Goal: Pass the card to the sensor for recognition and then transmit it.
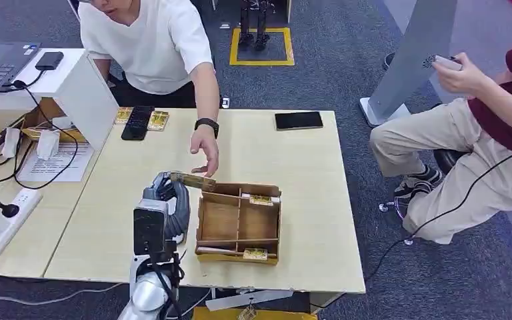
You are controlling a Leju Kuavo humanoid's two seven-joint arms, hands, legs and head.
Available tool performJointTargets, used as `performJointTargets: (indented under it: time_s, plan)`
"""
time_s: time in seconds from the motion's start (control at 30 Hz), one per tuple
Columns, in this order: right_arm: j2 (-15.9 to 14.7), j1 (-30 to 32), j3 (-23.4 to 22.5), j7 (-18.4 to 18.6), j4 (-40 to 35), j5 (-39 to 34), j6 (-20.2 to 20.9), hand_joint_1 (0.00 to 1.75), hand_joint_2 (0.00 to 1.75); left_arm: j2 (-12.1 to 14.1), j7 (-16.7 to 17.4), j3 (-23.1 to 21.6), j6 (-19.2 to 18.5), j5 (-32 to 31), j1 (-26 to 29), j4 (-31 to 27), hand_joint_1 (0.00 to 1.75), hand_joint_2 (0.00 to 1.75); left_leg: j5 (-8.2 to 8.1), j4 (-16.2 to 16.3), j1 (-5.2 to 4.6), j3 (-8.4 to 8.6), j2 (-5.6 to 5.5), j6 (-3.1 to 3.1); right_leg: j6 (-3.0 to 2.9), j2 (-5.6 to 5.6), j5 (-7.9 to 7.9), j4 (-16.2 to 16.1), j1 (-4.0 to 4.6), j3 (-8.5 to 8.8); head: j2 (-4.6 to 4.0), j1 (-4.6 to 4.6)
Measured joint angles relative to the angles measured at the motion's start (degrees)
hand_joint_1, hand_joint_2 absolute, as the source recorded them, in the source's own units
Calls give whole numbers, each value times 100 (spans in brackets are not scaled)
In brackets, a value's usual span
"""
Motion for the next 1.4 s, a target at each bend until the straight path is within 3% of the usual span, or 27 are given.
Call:
performJointTargets:
  time_s: [0.2, 0.6, 0.67, 0.93, 1.33, 1.37, 1.4]
  plan:
    - [0, -18, -31, 0, 22, 41, 0, 0, 175, 2, 35, 144, -9, 94, -440, 328, 175, 175, 0, 0, 0, 0, 1, 0, -1, 2, 1, 0, 0, 0, -2, 0]
    - [0, -33, -48, 0, 44, 50, 0, 0, 175, 0, 52, 170, -11, 113, -557, 522, 175, 175, -1, 0, 0, -3, 1, 0, 0, 2, 0, 0, 0, -3, 0, 0]
    - [0, -34, -48, 0, 50, 90, 0, 0, 175, 4, 179, 170, 51, 52, -614, 584, 175, 175, 0, 0, 0, -3, 0, 0, 0, 2, 0, 0, 0, -3, 0, 0]
    - [-42, -69, -48, 20, 166, 361, 0, 0, 175, 83, 488, 288, 875, -1028, -1310, 1625, 175, 175, 2, 0, 0, -2, 0, -3, -1, 3, 2, 1, 0, -2, 0, 0]
    - [-118, -138, 6, 179, 308, 494, 0, 0, 175, 107, 997, 760, 1058, -2161, -1879, 2906, 171, 175, 2, 0, 0, -1, 2, -3, -1, 7, 2, 1, 0, -2, 0, 0]
    - [-122, -144, 7, 186, 315, 496, 0, 0, 175, 98, 999, 811, 1058, -2221, -1883, 2957, 47, 175, 2, 0, 0, -1, 2, -3, -1, 7, 2, 1, 0, -2, 0, 0]
    - [-125, -150, 7, 201, 321, 503, 0, 0, 175, 87, 992, 861, 1060, -2263, -1882, 2992, 5, 175, 2, 0, 0, -2, 2, -3, -1, 7, 2, 1, 0, -3, 0, 0]
